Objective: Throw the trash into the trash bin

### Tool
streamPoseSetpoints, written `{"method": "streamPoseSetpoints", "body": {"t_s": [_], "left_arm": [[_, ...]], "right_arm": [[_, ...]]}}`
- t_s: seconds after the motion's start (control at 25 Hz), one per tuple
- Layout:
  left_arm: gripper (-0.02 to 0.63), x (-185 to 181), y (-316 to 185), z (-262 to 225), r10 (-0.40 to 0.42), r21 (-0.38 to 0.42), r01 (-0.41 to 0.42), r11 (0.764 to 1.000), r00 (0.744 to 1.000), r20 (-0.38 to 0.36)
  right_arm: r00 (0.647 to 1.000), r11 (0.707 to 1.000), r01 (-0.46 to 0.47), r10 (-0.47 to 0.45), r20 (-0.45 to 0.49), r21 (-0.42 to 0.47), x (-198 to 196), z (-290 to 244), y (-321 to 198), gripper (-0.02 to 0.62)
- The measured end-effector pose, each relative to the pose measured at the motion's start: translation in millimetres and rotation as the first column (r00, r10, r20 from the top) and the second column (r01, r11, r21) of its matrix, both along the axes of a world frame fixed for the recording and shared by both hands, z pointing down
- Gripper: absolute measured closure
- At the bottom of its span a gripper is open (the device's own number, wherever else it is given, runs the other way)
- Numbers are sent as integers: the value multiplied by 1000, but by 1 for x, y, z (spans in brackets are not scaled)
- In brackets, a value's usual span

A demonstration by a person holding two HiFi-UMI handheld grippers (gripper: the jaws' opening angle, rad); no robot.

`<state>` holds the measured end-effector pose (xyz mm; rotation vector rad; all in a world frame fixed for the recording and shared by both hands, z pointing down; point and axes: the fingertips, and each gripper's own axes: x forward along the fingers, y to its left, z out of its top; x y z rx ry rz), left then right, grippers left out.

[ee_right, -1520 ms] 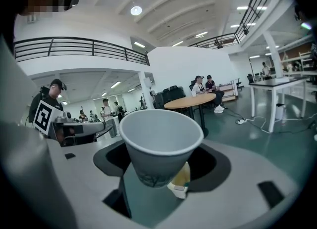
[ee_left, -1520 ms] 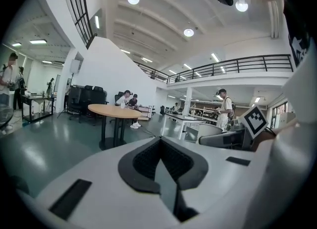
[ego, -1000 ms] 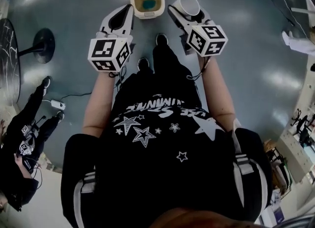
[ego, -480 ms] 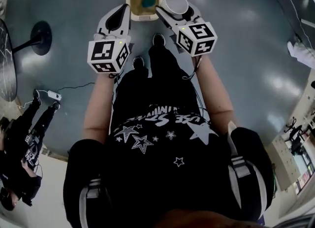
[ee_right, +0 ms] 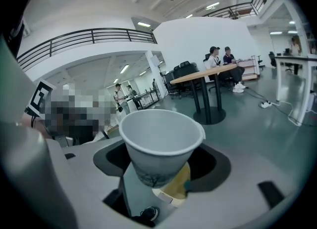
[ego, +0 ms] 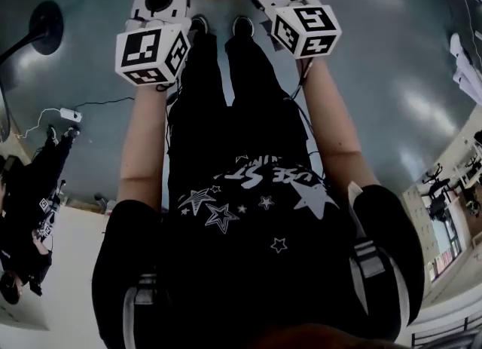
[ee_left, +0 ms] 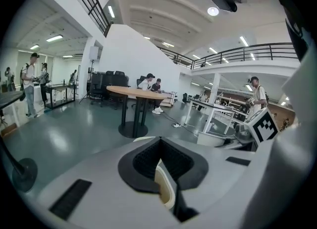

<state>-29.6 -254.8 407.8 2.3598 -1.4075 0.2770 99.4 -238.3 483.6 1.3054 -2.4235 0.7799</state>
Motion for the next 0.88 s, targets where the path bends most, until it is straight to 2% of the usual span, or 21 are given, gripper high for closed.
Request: {"method": "streamPoseSetpoints", "body": {"t_s": [0.24,0.48,0.88], "left_arm": [[597,-17,-10,47,23,-43,-23,999,1000,-8],[597,-33,-35,95,38,-72,-40,997,999,-25],[597,-32,-64,152,118,-114,-120,986,993,-20]], "right_arm": [[998,1000,-10,10,-55,-10,-5,33,-6,265],[998,998,-36,33,-62,-47,-24,77,-23,265],[991,988,-85,70,-114,-132,-40,146,-40,265]]}}
